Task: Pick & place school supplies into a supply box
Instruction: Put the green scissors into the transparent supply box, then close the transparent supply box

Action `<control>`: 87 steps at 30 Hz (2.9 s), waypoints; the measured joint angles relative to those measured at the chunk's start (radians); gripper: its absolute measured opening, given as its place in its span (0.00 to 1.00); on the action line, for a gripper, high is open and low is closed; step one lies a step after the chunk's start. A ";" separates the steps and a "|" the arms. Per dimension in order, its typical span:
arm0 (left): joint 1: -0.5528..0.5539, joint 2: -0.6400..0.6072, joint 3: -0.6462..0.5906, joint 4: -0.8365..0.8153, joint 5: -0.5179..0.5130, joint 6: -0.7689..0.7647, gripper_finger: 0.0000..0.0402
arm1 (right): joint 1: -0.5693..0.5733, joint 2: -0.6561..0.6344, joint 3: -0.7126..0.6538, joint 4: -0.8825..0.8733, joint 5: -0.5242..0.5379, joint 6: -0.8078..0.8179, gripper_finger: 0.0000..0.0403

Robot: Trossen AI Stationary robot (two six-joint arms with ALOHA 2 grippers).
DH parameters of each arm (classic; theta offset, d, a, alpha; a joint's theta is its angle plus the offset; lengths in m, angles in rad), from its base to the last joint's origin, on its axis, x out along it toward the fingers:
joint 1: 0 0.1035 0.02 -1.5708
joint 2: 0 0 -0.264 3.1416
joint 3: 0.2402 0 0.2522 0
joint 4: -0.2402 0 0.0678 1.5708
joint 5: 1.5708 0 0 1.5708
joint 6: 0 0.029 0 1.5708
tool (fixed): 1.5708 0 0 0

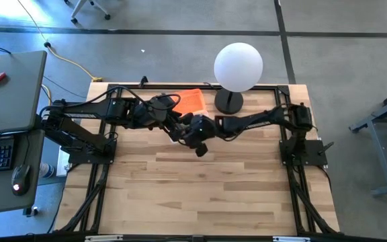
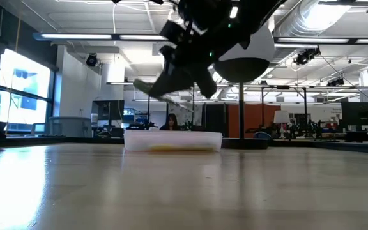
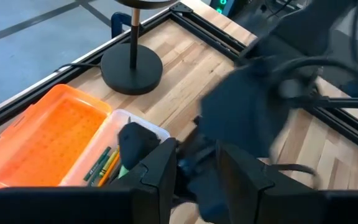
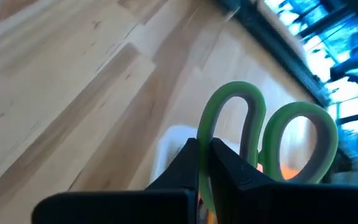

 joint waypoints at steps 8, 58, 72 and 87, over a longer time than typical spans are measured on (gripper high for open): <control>0.000 0.000 0.000 0.000 0.002 0.000 0.36 | -0.028 0.084 0.000 0.015 0.067 -0.004 0.01; 0.000 0.000 0.000 0.074 -0.106 0.006 0.36 | 0.105 0.132 0.003 -0.173 0.178 0.336 0.18; 0.001 0.000 0.000 0.076 -0.108 0.021 0.36 | 0.179 0.136 -0.001 -0.202 0.308 0.156 0.18; 0.001 0.000 0.000 0.042 -0.067 -0.005 0.36 | 0.214 0.134 0.001 -0.323 0.292 0.229 0.03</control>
